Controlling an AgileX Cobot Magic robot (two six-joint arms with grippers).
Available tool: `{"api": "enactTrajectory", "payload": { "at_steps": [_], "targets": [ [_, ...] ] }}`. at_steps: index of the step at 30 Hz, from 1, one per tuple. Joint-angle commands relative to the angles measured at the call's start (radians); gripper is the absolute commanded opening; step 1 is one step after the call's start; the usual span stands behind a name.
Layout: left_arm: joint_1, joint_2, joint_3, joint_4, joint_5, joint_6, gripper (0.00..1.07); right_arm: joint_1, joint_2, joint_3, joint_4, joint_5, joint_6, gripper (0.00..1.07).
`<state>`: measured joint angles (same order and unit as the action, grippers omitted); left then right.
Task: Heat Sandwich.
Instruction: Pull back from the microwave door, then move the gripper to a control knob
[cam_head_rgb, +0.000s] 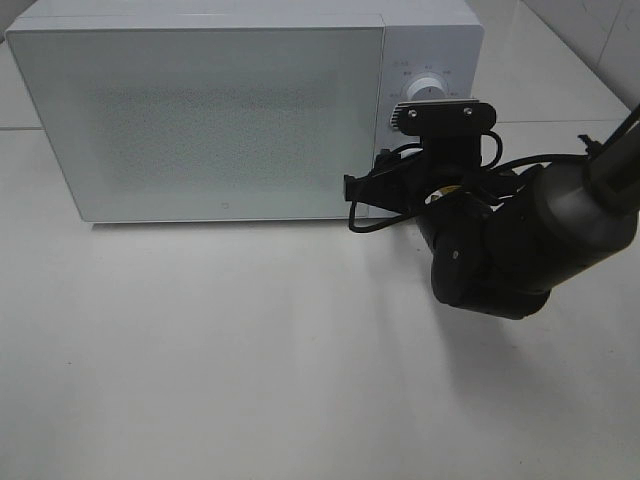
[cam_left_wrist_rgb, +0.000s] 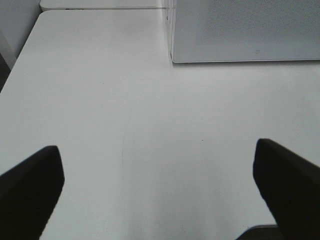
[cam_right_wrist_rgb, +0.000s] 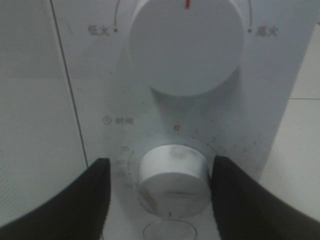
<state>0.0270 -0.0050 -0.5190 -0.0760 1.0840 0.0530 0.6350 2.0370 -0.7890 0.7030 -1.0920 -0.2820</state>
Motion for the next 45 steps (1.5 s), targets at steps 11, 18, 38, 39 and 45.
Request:
{"api": "enactTrajectory", "payload": {
  "at_steps": [11, 18, 38, 39, 45],
  "targets": [
    [0.000, -0.022, 0.001, -0.011, -0.013, 0.003, 0.98, -0.007, -0.002, -0.007, -0.004, 0.004, 0.005, 0.07],
    [0.000, -0.022, 0.001, -0.011, -0.013, 0.003, 0.98, -0.007, -0.002, -0.007, -0.004, 0.004, 0.006, 0.10],
    [0.000, -0.022, 0.001, -0.011, -0.013, 0.003, 0.98, -0.007, -0.002, -0.007, 0.048, -0.021, 0.540, 0.09],
    [0.000, -0.022, 0.001, -0.011, -0.013, 0.003, 0.98, -0.007, -0.002, -0.007, 0.048, -0.023, 0.561, 0.09],
    [0.000, -0.022, 0.001, -0.011, -0.013, 0.003, 0.98, -0.007, -0.002, -0.007, 0.049, -0.030, 0.728, 0.09]
  ]
}}
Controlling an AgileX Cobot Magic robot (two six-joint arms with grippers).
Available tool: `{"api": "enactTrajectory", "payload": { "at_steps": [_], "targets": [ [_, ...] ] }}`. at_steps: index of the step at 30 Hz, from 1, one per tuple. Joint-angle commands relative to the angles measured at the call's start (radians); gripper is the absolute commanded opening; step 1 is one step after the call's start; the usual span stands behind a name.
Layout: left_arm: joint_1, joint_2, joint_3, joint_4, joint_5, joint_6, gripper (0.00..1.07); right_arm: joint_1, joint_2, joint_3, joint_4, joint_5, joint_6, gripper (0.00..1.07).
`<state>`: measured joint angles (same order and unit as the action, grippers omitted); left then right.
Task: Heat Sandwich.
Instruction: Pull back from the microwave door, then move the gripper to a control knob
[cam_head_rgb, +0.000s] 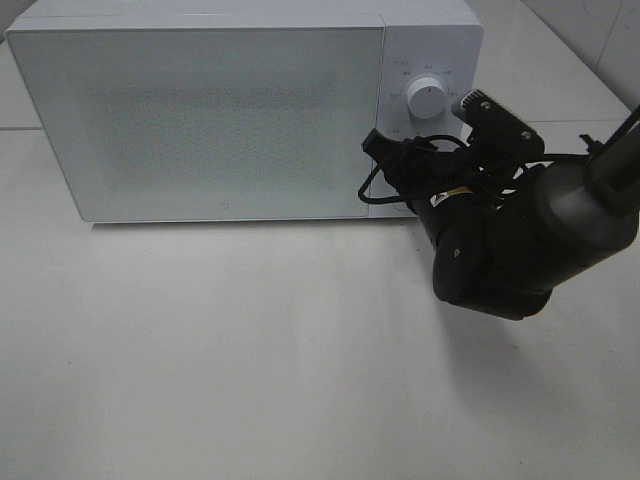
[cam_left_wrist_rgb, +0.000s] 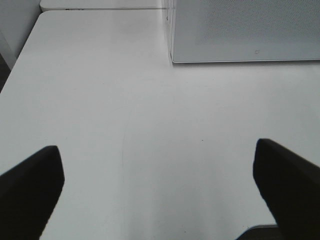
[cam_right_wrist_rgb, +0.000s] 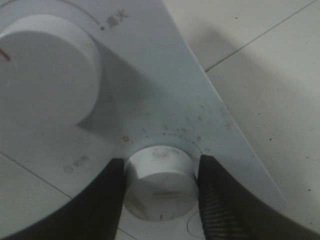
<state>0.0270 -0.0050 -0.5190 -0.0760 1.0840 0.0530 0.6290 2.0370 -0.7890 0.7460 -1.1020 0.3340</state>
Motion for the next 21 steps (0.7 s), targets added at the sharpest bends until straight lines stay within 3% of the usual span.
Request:
{"api": "enactTrajectory", "payload": {
  "at_steps": [1, 21],
  "targets": [
    [0.000, -0.022, 0.001, -0.011, -0.013, 0.003, 0.98, -0.001, -0.002, -0.007, 0.006, -0.025, 0.155, 0.09],
    [0.000, -0.022, 0.001, -0.011, -0.013, 0.003, 0.98, -0.001, -0.002, -0.007, -0.015, -0.086, 0.906, 0.10]
  ]
}}
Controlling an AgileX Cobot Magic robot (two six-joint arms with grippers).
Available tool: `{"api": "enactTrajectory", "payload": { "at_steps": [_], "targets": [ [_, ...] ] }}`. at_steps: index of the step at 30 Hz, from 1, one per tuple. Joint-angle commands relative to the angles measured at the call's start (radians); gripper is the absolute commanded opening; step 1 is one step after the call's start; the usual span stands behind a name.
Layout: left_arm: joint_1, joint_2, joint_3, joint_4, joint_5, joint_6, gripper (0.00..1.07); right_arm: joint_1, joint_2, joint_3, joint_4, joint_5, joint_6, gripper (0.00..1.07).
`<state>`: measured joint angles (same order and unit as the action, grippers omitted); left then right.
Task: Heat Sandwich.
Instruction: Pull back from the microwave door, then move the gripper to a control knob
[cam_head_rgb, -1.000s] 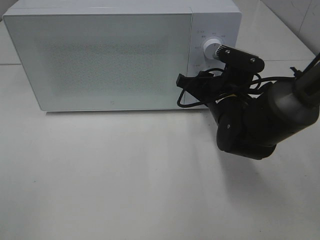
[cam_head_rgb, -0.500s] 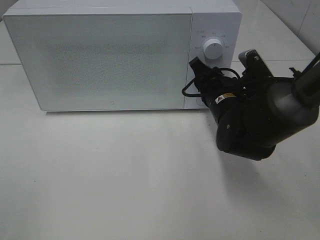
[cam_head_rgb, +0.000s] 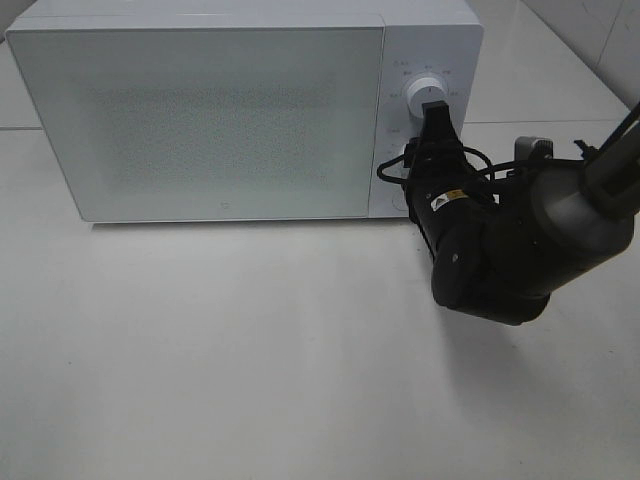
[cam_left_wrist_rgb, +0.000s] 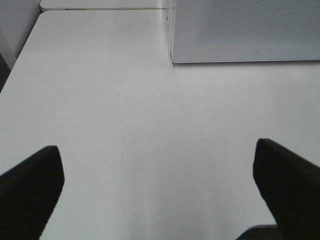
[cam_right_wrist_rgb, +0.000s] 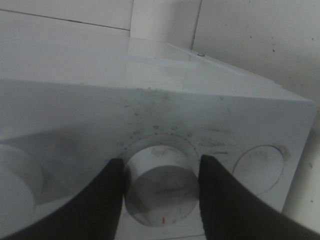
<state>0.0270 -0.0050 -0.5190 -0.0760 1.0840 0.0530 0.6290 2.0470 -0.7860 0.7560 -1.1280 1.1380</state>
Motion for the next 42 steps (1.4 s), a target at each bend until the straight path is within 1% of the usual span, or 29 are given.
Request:
{"api": "enactTrajectory", "payload": {
  "at_steps": [1, 3, 7, 9, 17, 29, 34, 36, 37, 39, 40, 41, 42],
  "targets": [
    [0.000, -0.022, 0.001, -0.011, -0.013, 0.003, 0.98, -0.001, -0.012, -0.010, -0.028, -0.062, 0.133, 0.10],
    [0.000, -0.022, 0.001, -0.011, -0.013, 0.003, 0.98, -0.001, -0.012, -0.010, -0.032, -0.065, 0.162, 0.10],
    [0.000, -0.022, 0.001, -0.011, -0.013, 0.003, 0.98, -0.001, -0.012, -0.010, -0.053, -0.112, 0.324, 0.10],
    [0.000, -0.022, 0.001, -0.011, -0.013, 0.003, 0.98, -0.001, -0.012, -0.010, -0.055, -0.116, 0.338, 0.10],
    [0.000, -0.022, 0.001, -0.011, -0.013, 0.003, 0.98, -0.001, -0.012, -0.010, -0.070, -0.115, 0.313, 0.10],
    [0.000, -0.022, 0.001, -0.011, -0.013, 0.003, 0.98, -0.001, -0.012, -0.010, -0.105, -0.104, 0.280, 0.15],
    [0.000, -0.022, 0.001, -0.011, -0.013, 0.003, 0.98, -0.001, -0.012, -0.010, -0.103, -0.111, 0.280, 0.23],
    [0.000, -0.022, 0.001, -0.011, -0.013, 0.003, 0.98, -0.001, -0.012, -0.010, -0.102, -0.121, 0.280, 0.34],
    [0.000, -0.022, 0.001, -0.011, -0.013, 0.003, 0.98, -0.001, -0.012, -0.010, -0.102, -0.121, 0.280, 0.34],
    [0.000, -0.022, 0.001, -0.011, -0.013, 0.003, 0.98, -0.001, -0.012, -0.010, -0.097, -0.135, 0.279, 0.44],
    [0.000, -0.022, 0.001, -0.011, -0.013, 0.003, 0.98, -0.001, -0.012, -0.009, -0.089, -0.142, 0.268, 0.53],
    [0.000, -0.022, 0.001, -0.011, -0.013, 0.003, 0.98, -0.001, -0.012, -0.009, -0.084, -0.142, 0.261, 0.57],
    [0.000, -0.022, 0.001, -0.011, -0.013, 0.003, 0.98, -0.001, -0.012, -0.009, -0.084, -0.142, 0.261, 0.57]
  ]
}}
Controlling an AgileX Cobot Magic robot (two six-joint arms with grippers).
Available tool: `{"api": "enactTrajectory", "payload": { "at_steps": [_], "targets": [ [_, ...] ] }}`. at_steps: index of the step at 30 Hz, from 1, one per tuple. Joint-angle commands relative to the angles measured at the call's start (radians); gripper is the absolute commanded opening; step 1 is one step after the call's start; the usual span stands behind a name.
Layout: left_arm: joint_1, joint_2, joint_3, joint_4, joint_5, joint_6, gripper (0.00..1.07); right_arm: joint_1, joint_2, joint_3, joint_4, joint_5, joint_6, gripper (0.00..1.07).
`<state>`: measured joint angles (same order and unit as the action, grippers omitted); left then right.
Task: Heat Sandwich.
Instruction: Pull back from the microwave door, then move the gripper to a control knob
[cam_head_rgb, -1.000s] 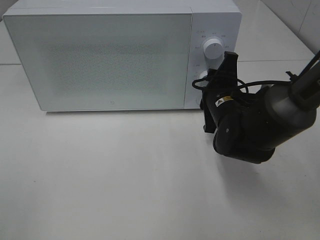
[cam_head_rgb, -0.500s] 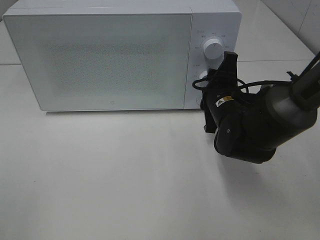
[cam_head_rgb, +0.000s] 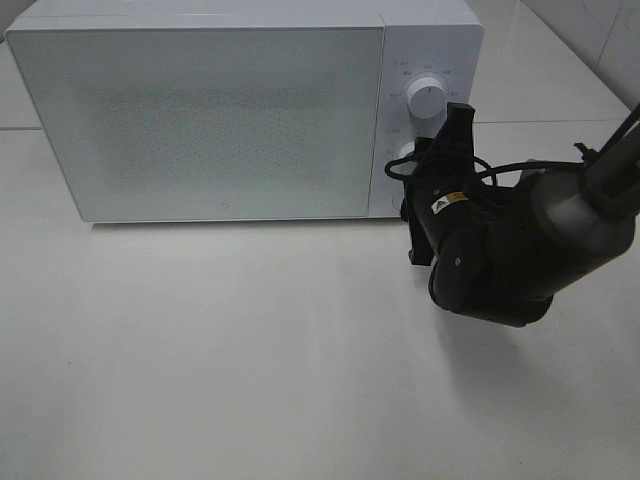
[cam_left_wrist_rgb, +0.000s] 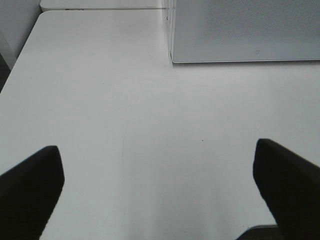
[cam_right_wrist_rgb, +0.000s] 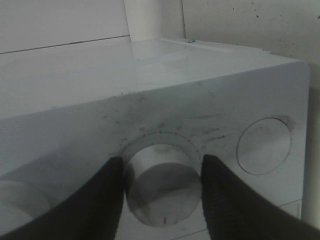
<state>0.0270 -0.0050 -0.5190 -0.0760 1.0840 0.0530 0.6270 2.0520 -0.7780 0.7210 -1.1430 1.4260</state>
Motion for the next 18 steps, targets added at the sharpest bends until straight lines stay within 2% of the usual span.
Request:
{"api": "enactTrajectory", "payload": {
  "at_steps": [1, 3, 6, 18],
  "targets": [
    [0.000, -0.022, 0.001, -0.011, -0.013, 0.003, 0.98, 0.001, -0.017, -0.017, -0.046, -0.127, -0.030, 0.61],
    [0.000, -0.022, 0.001, -0.011, -0.013, 0.003, 0.98, 0.001, -0.017, -0.017, -0.043, -0.125, -0.030, 0.72],
    [0.000, -0.022, 0.001, -0.011, -0.013, 0.003, 0.98, 0.001, -0.017, -0.017, -0.044, -0.124, -0.030, 0.76],
    [0.000, -0.022, 0.001, -0.011, -0.013, 0.003, 0.98, 0.001, -0.017, 0.057, -0.090, -0.121, -0.028, 0.75]
  ]
}}
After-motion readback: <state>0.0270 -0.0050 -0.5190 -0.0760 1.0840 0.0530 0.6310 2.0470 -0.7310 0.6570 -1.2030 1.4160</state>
